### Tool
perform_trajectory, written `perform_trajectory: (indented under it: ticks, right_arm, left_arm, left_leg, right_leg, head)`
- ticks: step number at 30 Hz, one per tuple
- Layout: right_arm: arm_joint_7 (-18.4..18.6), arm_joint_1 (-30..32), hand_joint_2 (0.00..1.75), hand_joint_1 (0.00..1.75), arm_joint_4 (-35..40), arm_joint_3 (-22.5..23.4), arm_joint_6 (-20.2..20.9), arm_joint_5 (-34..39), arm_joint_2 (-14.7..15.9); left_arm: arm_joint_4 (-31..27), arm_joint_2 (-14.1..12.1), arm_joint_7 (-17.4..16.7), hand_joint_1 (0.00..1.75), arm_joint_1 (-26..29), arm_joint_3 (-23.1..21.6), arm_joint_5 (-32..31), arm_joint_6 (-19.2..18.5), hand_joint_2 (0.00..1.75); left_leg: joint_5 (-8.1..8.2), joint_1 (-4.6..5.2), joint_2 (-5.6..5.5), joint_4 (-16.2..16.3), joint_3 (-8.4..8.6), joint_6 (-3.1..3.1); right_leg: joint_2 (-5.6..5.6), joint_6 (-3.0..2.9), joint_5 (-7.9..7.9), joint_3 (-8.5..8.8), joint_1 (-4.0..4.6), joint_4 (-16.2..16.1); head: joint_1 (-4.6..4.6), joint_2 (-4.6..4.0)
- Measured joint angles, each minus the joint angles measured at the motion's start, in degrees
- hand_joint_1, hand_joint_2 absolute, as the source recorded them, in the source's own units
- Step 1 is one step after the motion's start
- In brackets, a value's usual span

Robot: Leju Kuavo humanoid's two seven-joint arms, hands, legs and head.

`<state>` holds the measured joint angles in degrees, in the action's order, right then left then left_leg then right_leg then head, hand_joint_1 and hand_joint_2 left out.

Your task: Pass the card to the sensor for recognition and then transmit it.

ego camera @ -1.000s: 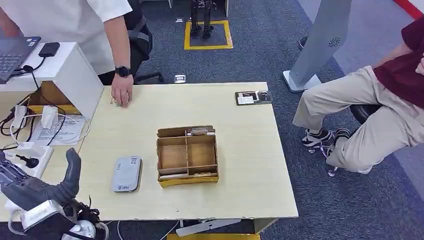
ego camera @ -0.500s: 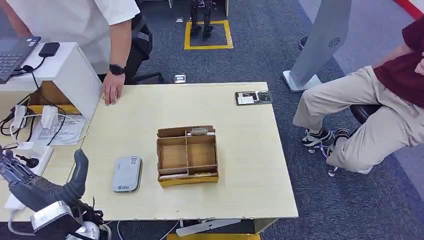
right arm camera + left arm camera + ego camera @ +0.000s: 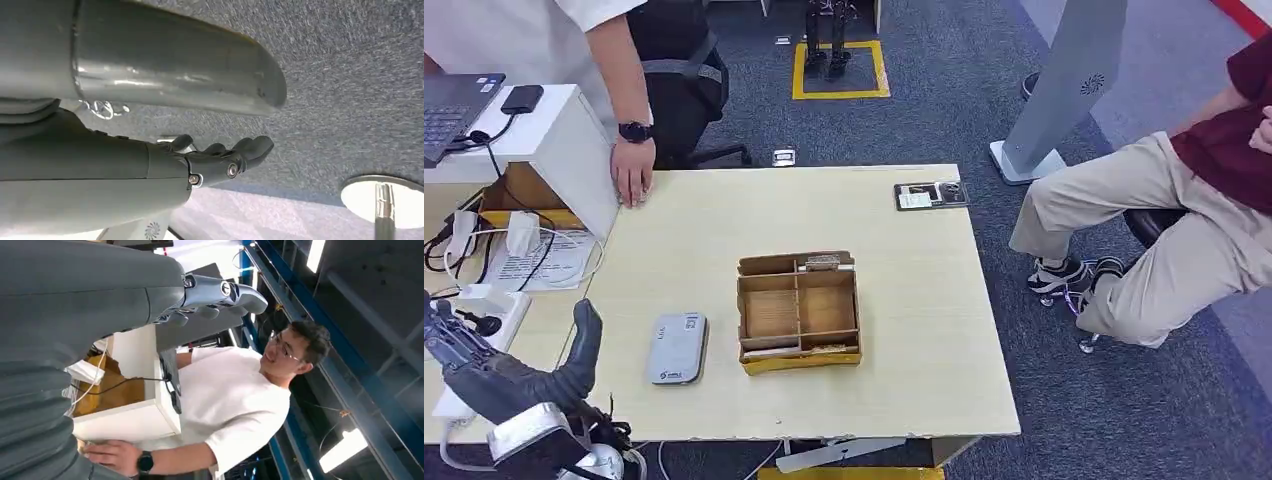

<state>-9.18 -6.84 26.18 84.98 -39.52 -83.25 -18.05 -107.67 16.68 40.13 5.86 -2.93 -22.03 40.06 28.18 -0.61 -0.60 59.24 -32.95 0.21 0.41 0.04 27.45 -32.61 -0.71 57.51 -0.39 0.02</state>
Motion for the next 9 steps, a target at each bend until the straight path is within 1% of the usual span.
perform_trajectory:
  ticks: [3, 5, 7, 8, 9]
  right_arm:
    - [-0.9, -0.1, 0.0, 0.0, -0.1, 0.2, 0.0, 1.2, 0.0]
    - [-2.3, -0.1, 0.0, 0.0, 0.3, 0.2, 0.0, 1.2, -0.1]
    - [-4.8, -0.3, 0.0, 0.0, 1.2, 0.8, 0.0, 4.0, -0.2]
    - [-5.5, -0.6, 0.0, 0.0, 1.6, 1.5, 0.0, 6.1, -0.3]
    - [-5.6, -0.8, 0.0, 0.0, 1.8, 1.9, 0.0, 6.5, -0.4]
  left_arm:
    - [0.1, 0.0, 0.0, 0.0, 0.0, 0.0, 0.1, 0.0, 1.75]
    - [0.1, 0.0, 0.0, 0.0, 0.0, 0.0, 0.1, 0.0, 1.75]
    - [0.1, 0.0, 0.0, 0.0, 0.0, 0.0, -0.1, 0.0, 1.75]
    - [0.1, 0.0, 0.0, 0.0, 0.0, 0.0, -0.3, 0.0, 1.75]
    - [0.2, 0.0, 0.0, 0.0, 0.0, 0.0, -0.4, 0.0, 1.75]
  left_leg:
    - [0.0, 0.0, 0.0, 0.0, 0.0, 0.0]
    - [0.0, 0.0, 0.0, 0.0, 0.0, 0.0]
    - [0.0, 0.0, 0.0, 0.0, 0.0, 0.0]
    - [0.0, 0.0, 0.0, 0.0, 0.0, 0.0]
    - [0.0, 0.0, 0.0, 0.0, 0.0, 0.0]
  right_leg:
    - [0.0, 0.0, 0.0, 0.0, 0.0, 0.0]
    - [0.0, 0.0, 0.0, 0.0, 0.0, 0.0]
    - [0.0, 0.0, 0.0, 0.0, 0.0, 0.0]
    - [0.0, 0.0, 0.0, 0.0, 0.0, 0.0]
    - [0.0, 0.0, 0.0, 0.0, 0.0, 0.0]
  head:
    - [0.0, -0.02]
    - [0.0, -0.02]
    - [0.0, -0.02]
    - [0.0, -0.02]
    - [0.0, 0.0]
